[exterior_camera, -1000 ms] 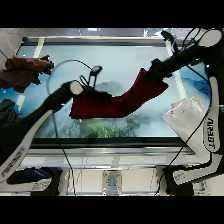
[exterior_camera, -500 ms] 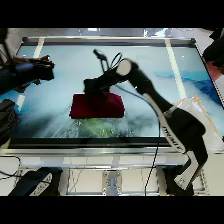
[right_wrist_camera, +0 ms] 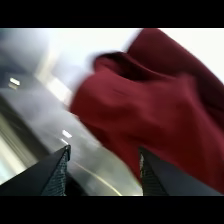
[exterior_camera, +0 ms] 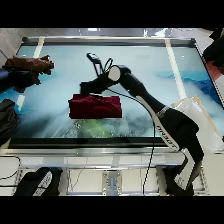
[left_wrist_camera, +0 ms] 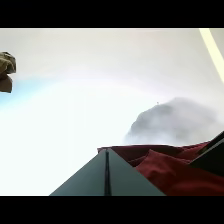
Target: Fold the shirts.
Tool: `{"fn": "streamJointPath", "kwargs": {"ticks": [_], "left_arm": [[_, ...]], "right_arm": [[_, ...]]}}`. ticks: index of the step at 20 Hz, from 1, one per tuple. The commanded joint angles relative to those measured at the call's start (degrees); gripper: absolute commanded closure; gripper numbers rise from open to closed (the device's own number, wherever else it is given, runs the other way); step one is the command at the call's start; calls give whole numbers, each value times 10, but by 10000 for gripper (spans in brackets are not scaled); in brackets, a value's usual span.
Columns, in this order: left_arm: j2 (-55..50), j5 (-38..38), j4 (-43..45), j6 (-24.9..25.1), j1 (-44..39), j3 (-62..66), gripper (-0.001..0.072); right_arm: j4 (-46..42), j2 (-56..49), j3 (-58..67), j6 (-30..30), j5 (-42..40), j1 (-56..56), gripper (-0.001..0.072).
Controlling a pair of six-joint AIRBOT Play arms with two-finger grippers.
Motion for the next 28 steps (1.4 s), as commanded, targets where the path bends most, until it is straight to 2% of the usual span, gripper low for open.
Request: {"fn": "streamJointPath", "kwargs": {"ticks": [1, 3, 6, 11, 12, 13, 15, 16, 20, 22, 23, 26, 27, 28], "left_arm": [[2, -9, 2, 0, 5, -17, 697], [2, -8, 2, 0, 5, -35, 697], [2, -8, 2, 0, 5, -63, 697], [2, -8, 2, 0, 5, -72, 697], [2, -7, 2, 0, 5, -72, 697], [3, -8, 2, 0, 5, -72, 697], [3, -8, 2, 0, 5, -72, 697], [3, -8, 2, 0, 5, -72, 697], [3, -8, 2, 0, 5, -72, 697], [3, -8, 2, 0, 5, -72, 697], [3, -8, 2, 0, 5, -72, 697], [3, -8, 2, 0, 5, -72, 697], [3, -9, 2, 0, 5, -72, 697], [3, -9, 2, 0, 5, -72, 697]], "right_arm": [[-157, -1, -5, -2, 212, -94, 229], [-160, -1, -29, -33, 241, -157, 229], [-101, -4, -76, -33, 207, -221, 230], [207, -57, -115, -69, 162, -290, 229], [238, -72, -115, -69, 161, -296, 224], [244, -86, -115, -69, 160, -297, 214], [245, -108, -115, -68, 164, -285, 76], [244, -116, -115, -68, 163, -275, 43], [229, -133, -115, -73, 117, -229, 38], [230, -136, -115, -73, 121, -208, 45], [232, -137, -115, -73, 134, -199, 81], [244, -137, -115, -75, 169, -167, 291], [261, -136, -115, -79, 172, -160, 415], [286, -136, -112, -81, 175, -154, 593]]}}
